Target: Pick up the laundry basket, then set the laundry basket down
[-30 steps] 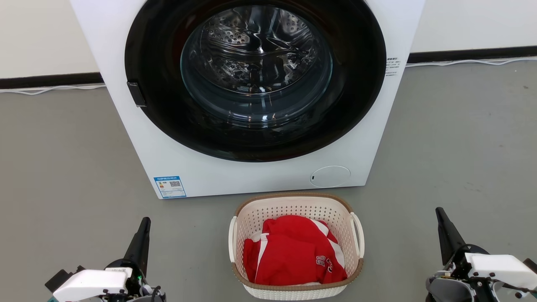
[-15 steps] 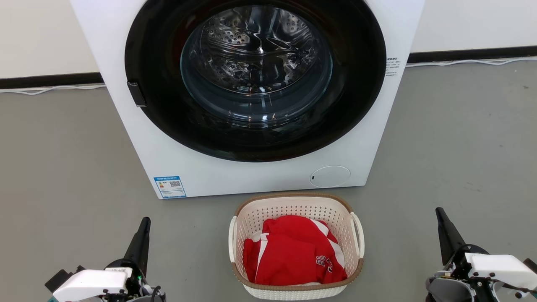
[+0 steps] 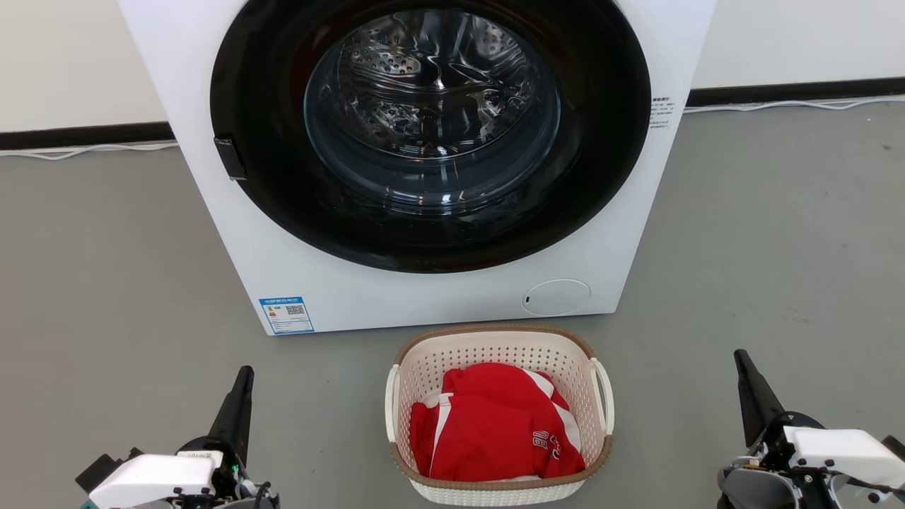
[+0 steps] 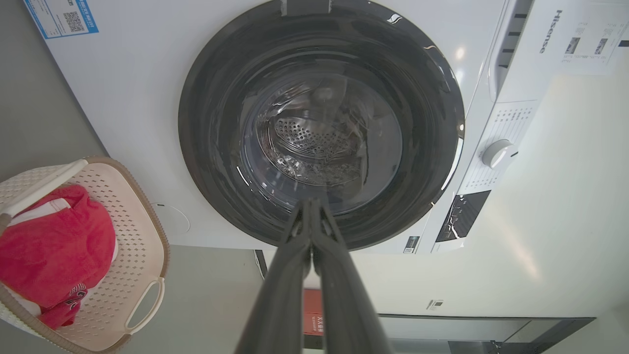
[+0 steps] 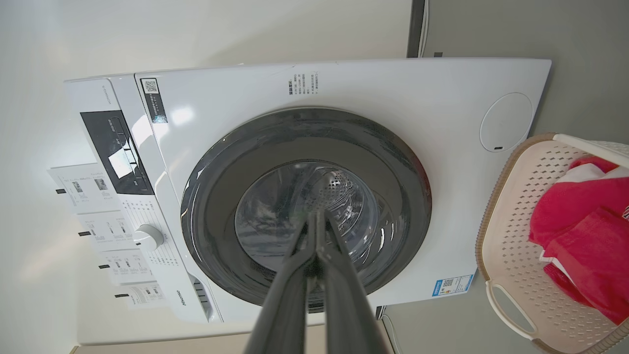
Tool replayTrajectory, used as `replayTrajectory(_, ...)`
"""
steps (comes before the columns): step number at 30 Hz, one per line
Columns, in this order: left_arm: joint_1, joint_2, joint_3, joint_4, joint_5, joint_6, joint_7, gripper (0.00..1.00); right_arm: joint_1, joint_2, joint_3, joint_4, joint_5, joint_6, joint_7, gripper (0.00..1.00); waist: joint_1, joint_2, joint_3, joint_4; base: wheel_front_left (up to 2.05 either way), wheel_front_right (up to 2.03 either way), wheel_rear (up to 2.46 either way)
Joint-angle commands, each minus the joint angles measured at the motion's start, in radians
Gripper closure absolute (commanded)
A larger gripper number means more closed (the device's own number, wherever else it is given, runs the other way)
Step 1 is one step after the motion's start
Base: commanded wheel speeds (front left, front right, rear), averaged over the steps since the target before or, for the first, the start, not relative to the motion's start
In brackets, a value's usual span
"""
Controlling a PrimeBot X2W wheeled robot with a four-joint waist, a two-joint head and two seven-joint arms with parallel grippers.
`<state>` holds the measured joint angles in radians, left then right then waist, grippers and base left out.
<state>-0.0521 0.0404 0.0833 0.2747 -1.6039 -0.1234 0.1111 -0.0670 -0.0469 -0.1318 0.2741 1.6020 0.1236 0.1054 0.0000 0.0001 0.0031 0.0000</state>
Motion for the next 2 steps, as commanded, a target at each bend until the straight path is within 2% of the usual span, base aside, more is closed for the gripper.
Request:
replayTrajectory(1,-0.056,0.01,0.031,-0.029,-0.005,-0.007,0.002,1.0,-0.041,-0.003,0.018,-0.029,0.006,0.007,0.008,1.0,0.0,-0.0001,0.0,0.0,0.0,0.0,0.0)
replayTrajectory(2,-0.056,0.01,0.031,-0.029,-0.005,-0.007,0.002,1.0,-0.041,-0.003,0.018,-0.029,0.006,0.007,0.008,1.0,0.0,-0.0001,0.0,0.0,0.0,0.0,0.0)
